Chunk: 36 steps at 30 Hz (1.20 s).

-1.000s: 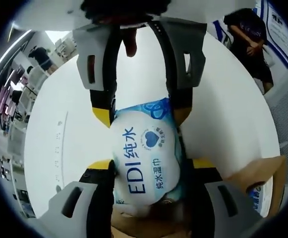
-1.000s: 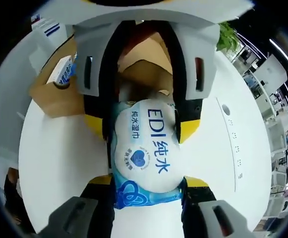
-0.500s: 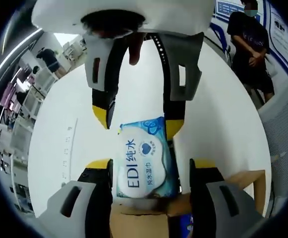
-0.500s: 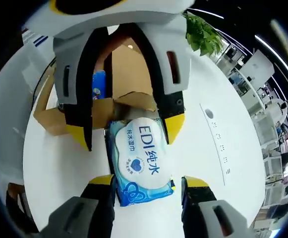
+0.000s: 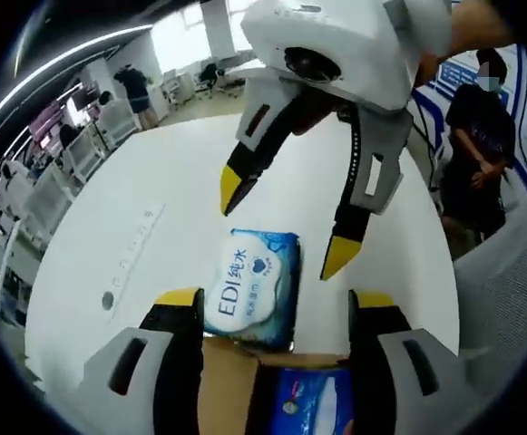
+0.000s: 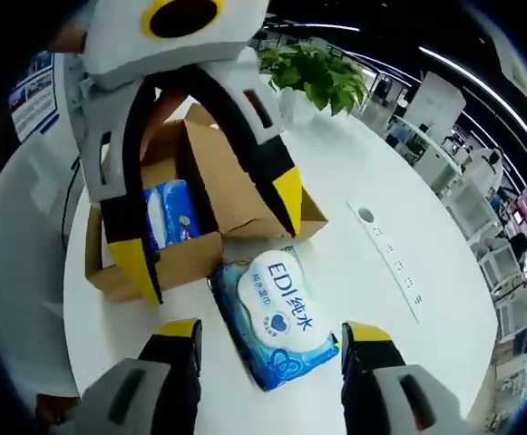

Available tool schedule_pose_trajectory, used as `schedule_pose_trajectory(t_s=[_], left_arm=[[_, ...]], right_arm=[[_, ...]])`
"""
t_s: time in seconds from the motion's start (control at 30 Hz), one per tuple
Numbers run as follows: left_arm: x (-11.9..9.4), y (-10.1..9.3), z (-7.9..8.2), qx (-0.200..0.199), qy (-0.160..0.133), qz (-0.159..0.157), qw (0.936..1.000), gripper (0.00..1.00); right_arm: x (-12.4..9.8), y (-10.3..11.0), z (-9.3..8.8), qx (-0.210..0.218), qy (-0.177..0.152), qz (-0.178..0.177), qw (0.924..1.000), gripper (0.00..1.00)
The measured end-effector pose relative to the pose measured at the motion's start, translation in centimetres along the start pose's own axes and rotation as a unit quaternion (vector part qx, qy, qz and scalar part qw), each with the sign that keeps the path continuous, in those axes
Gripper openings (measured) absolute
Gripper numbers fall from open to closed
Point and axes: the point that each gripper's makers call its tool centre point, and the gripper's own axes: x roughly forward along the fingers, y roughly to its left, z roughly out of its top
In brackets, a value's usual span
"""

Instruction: Operate the shoe box by opening the lid, removing the specified soft item, and placing it in the target area until the item is outside and the box remains undamaged.

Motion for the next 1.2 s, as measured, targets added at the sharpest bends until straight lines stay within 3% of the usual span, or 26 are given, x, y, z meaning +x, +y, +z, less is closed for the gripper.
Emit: schedule_pose_trajectory(t_s=[0.2,0.33,0.47,0.9,1.2], left_arm=[[-2.7,0.4,-1.2,-0.035,-0.016,0.019,0.9991,0.65],[-4.4,0.8,-2.9,-0.061,-0.017,0.031,0.9975,0.65],[-6.4,0.8,-3.3,-0.093,-0.039,0.035,0.9942,0.66],[-10.9,1.7,-5.8,-0.123,-0.060,0.068,0.9882,0.67],[-14.0,2.6,-6.5,-0.148,-0.084,0.092,0.9812,0.67]], right_arm=[[-1.0,0.9,1.0,0.017,-0.024,-0.029,0.9991,0.66],[-1.2,2.2,1.2,0.021,-0.032,-0.026,0.9989,0.65],[-1.3,3.8,1.6,0.031,-0.042,-0.016,0.9985,0.64],[-2.0,5.6,3.7,0.102,-0.092,-0.020,0.9903,0.64],[-2.3,6.6,5.7,0.116,-0.118,-0.023,0.9858,0.63]])
